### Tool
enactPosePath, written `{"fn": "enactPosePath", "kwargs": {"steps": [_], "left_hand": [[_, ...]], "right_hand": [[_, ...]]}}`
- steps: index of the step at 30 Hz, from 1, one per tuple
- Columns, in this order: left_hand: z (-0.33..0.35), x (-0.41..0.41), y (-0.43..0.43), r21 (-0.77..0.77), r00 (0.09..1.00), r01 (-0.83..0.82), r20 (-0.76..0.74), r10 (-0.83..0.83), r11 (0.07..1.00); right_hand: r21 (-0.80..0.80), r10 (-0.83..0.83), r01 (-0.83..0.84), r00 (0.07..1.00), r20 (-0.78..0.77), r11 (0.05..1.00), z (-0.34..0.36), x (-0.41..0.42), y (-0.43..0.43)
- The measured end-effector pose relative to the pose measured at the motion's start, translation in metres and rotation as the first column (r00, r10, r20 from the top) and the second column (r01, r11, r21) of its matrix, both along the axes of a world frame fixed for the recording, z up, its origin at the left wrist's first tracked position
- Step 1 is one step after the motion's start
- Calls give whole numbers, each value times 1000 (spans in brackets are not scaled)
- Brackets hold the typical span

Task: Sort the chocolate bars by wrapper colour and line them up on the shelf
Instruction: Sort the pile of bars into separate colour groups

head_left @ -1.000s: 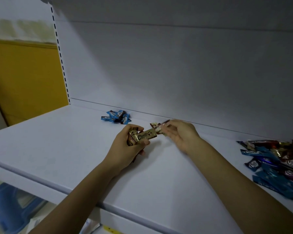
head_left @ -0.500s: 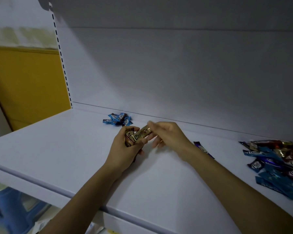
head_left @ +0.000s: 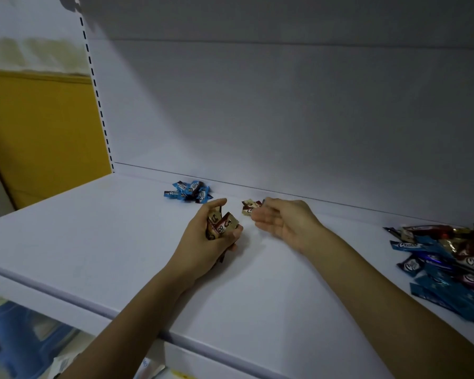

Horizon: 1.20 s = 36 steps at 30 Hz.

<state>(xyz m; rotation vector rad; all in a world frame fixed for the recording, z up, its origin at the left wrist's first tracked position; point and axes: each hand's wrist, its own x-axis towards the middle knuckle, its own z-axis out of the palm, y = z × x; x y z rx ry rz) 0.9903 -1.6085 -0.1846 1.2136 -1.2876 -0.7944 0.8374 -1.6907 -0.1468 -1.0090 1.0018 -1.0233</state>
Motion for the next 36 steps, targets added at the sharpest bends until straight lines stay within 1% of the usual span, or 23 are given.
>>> {"fn": "enactPosePath", "kwargs": {"steps": [2, 3, 4, 5, 6, 7, 9, 11, 14, 17, 18, 20, 22, 23, 24, 26, 27, 28, 29, 30, 32, 34, 36], "left_hand": [[1, -1, 1, -16, 1000, 24, 17, -24, 1000], [1, 0, 1, -18, 999, 43, 20, -42, 999], [1, 0, 2, -16, 998, 67, 19, -67, 998], [1, 1, 3, -10, 996, 92, 19, -91, 996], [1, 1, 4, -2, 994, 108, 21, -108, 994], [0, 1, 4, 3, 994, 110, 20, -110, 994], [1, 1, 4, 5, 998, 66, 11, -66, 998], [2, 0, 2, 15, 1000, -5, 16, 4, 1000], [2, -1, 1, 20, 998, -57, 19, 57, 998], [3, 0, 0, 27, 996, -94, -8, 94, 995], [3, 1, 0, 35, 996, -91, -8, 92, 995], [2, 0, 0, 41, 997, -72, -14, 73, 997], [2, -2, 0, 43, 998, -64, -23, 65, 997], [2, -1, 0, 45, 998, -63, -22, 64, 997], [2, -1, 0, 50, 998, -61, -15, 62, 997], [0, 2, 0, 65, 999, -49, 15, 48, 997], [-1, 3, 0, 67, 999, -39, 29, 37, 997], [-1, 3, 0, 64, 999, -28, 35, 25, 998], [-1, 3, 0, 59, 1000, -20, 24, 19, 998], [-1, 3, 1, 54, 1000, -18, -7, 19, 998], [-1, 3, 1, 44, 997, -25, -73, 28, 999], [0, 3, 0, 53, 996, -38, -81, 43, 998], [0, 3, 0, 56, 995, -42, -83, 47, 998]], "right_hand": [[-97, 134, -158, 968, -213, 983, 1, 1, 3], [-146, 212, -271, 922, -324, 952, 1, 4, 6], [-185, 284, -378, 874, -395, 907, 2, 7, 11], [-216, 336, -452, 843, -421, 865, 1, 12, 15], [-244, 351, -476, 838, -417, 845, 0, 17, 19], [-269, 336, -457, 856, -394, 848, -1, 21, 21], [-285, 263, -362, 906, -331, 887, -1, 24, 20], [-259, 197, -270, 941, -274, 927, 0, 21, 18], [-218, 110, -149, 977, -182, 964, 1, 16, 14], [-128, -41, 46, 998, 40, 991, 3, 11, 9], [-82, -81, 87, 993, 81, 993, 3, 8, 7], [3, -81, 81, 992, 96, 997, 3, 3, 5], [30, 1, -2, 999, 36, 1000, 1, 0, 6], [6, 61, -61, 998, -27, 998, 2, 1, 8], [-39, 130, -135, 984, -119, 990, 3, 2, 10], [-145, 246, -309, 907, -340, 940, 5, 7, 15], [-190, 272, -379, 863, -425, 906, 4, 11, 18], [-229, 259, -404, 840, -477, 886, 2, 14, 20], [-261, 218, -380, 845, -488, 887, 0, 16, 21], [-283, 167, -325, 869, -465, 902, 0, 17, 20], [-264, 72, -159, 948, -311, 951, -1, 16, 14], [-174, -22, 2, 993, -112, 985, 1, 11, 7], [-77, -85, 84, 996, 0, 993, 1, 3, 2]]}}
